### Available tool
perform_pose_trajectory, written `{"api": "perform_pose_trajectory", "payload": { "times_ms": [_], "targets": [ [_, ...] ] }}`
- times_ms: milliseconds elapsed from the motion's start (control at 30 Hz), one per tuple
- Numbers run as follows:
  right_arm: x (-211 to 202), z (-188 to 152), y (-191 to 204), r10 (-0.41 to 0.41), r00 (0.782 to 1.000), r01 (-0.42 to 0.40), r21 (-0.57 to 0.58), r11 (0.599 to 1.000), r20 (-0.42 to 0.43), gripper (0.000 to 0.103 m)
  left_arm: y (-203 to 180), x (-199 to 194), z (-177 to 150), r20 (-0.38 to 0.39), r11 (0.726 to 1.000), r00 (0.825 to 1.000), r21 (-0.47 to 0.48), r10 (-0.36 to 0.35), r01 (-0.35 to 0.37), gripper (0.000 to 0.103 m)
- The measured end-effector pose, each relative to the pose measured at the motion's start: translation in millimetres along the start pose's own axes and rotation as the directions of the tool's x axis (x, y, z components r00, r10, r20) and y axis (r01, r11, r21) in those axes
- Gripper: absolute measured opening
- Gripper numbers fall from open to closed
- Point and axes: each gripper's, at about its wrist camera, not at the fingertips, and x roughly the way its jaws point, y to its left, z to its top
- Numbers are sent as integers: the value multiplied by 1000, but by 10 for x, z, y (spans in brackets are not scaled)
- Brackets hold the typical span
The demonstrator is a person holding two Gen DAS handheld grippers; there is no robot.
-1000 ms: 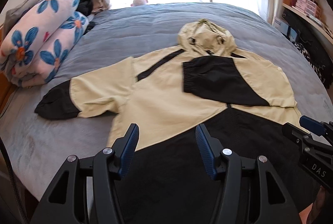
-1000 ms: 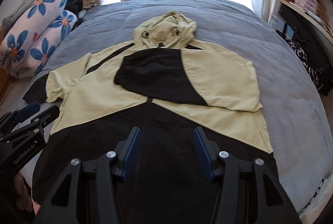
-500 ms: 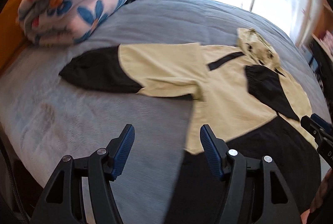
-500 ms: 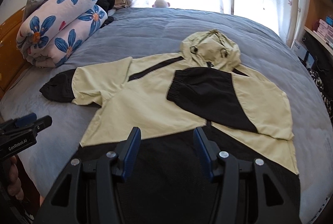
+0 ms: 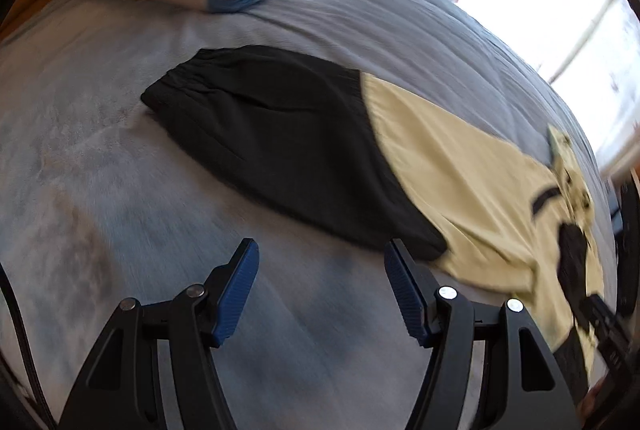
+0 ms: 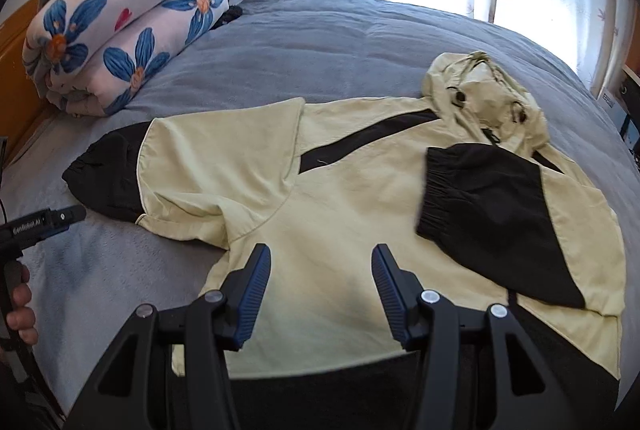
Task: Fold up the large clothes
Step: 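Grasp the other black sleeve cuff with the left gripper and fold it inward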
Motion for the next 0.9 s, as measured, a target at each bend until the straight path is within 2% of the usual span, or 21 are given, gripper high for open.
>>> {"api": "perform_pose_trajectory", "payload": {
  "times_ms": [167, 267, 400, 467, 500, 533, 600, 700, 767, 900],
  "targets": [
    [257, 65, 116, -1, 1000, 0, -19, 1000, -25, 53, 329, 403, 215, -31, 996, 999, -87, -8, 5, 64],
    [355, 67, 137, -5, 999, 4, -26, 1000, -34, 53, 389, 498, 308, 1, 994, 1000, -108, -19, 19, 64],
    [464, 33, 118, -8, 998, 7, -24, 1000, -59, 53, 403, 616, 467, 33, 992, 999, -126, 2, 3, 63],
    [500, 13, 88, -8, 998, 6, -17, 1000, -69, 53, 369, 662, 534, 55, 992, 997, -118, 48, -41, 42],
    [514, -2, 67, -7, 997, 6, -15, 1000, -74, 53, 337, 682, 561, 62, 992, 995, -104, 77, -70, 18],
    [525, -13, 54, -9, 997, 7, -16, 1000, -78, 53, 312, 700, 587, 61, 992, 995, -97, 84, -77, 6],
    [537, -34, 16, -12, 996, 11, -21, 1000, -85, 53, 245, 682, 618, 69, 990, 993, -106, 99, -92, 5],
    [496, -53, -66, -6, 996, 5, -7, 1000, -85, 53, 30, 513, 647, 113, 992, 987, -53, 116, -110, 4],
    [445, -63, -144, 1, 997, -1, 9, 1000, -78, 53, -218, 332, 657, 156, 995, 983, 1, 94, -95, 4],
    [262, -101, -354, 15, 999, -12, 56, 998, -52, 53, -946, -116, 610, 220, 988, 976, 152, -5, -29, 3]
  ]
}}
